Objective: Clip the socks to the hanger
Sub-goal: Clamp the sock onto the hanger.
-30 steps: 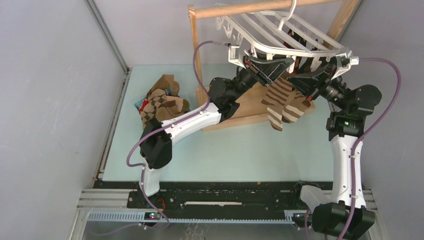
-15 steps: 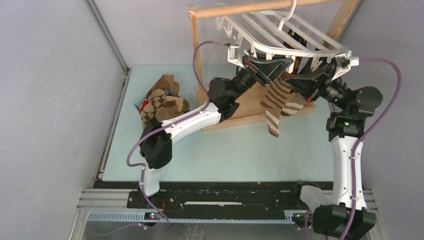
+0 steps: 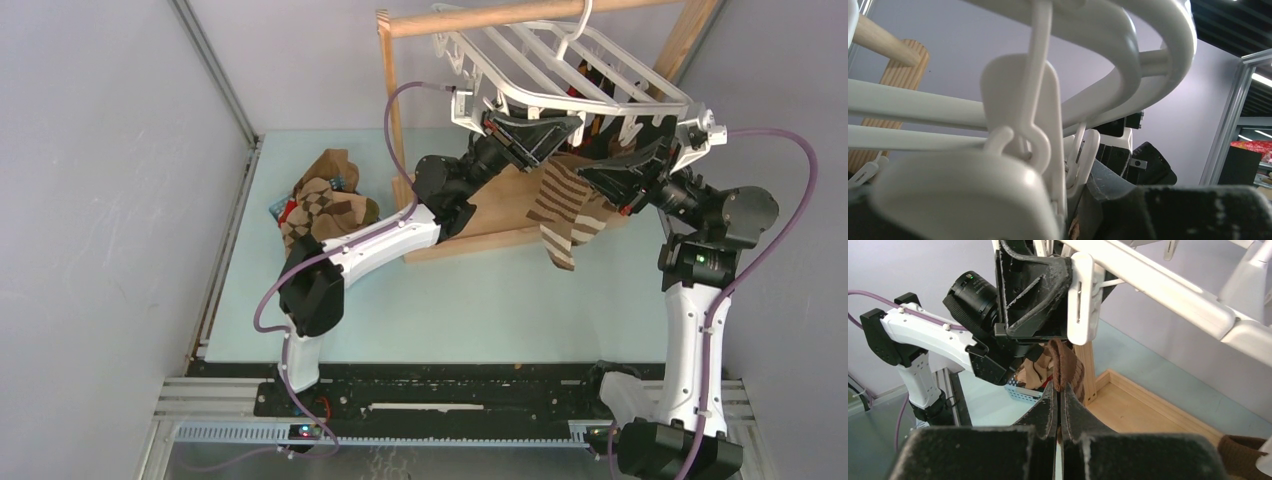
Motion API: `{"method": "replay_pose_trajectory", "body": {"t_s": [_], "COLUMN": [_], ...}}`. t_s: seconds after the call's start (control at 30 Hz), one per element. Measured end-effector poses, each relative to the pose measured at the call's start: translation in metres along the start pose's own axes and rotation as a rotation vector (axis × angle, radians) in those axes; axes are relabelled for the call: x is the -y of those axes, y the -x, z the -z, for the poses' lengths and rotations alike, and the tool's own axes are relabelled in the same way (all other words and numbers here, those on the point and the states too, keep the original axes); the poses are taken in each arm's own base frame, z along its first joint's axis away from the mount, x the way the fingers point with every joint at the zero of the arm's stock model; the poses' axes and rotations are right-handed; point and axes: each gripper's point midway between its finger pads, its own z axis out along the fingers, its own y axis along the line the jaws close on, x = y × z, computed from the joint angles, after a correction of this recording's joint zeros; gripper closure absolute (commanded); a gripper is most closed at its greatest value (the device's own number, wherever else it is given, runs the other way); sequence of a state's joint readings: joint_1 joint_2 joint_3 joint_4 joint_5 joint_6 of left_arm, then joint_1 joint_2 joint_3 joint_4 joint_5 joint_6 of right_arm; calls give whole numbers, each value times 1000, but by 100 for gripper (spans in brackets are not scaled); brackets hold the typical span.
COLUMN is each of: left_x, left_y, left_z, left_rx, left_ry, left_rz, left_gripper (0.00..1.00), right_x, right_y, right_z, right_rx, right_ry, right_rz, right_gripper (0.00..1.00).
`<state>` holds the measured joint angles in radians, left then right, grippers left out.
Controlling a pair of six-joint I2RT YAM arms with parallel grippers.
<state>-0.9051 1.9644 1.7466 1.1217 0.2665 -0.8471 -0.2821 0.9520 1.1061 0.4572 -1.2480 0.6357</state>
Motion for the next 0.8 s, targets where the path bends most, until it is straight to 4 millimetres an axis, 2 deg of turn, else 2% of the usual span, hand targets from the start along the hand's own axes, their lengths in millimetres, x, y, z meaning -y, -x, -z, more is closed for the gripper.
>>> {"method": "replay_pose_trajectory", "body": {"t_s": [0.27,0.63,0.8], "left_x": [2,5,5], "left_y": [2,4,4], "left_z": [0,0,0], "left_rx": [5,8,6], "left_ry": [-9,-20,-22], "left_rz": [13,34,35], "left_gripper": [96,96,96], "right_x": [-7,11,11], "right_y": [-1,0,3], "right_z": [-3,-12,-14], "right_rx": [-7,19,24], "right_ry": [39,39,46], "right_rz": [-9,-87,-92], "right_gripper": [100,100,100]}}
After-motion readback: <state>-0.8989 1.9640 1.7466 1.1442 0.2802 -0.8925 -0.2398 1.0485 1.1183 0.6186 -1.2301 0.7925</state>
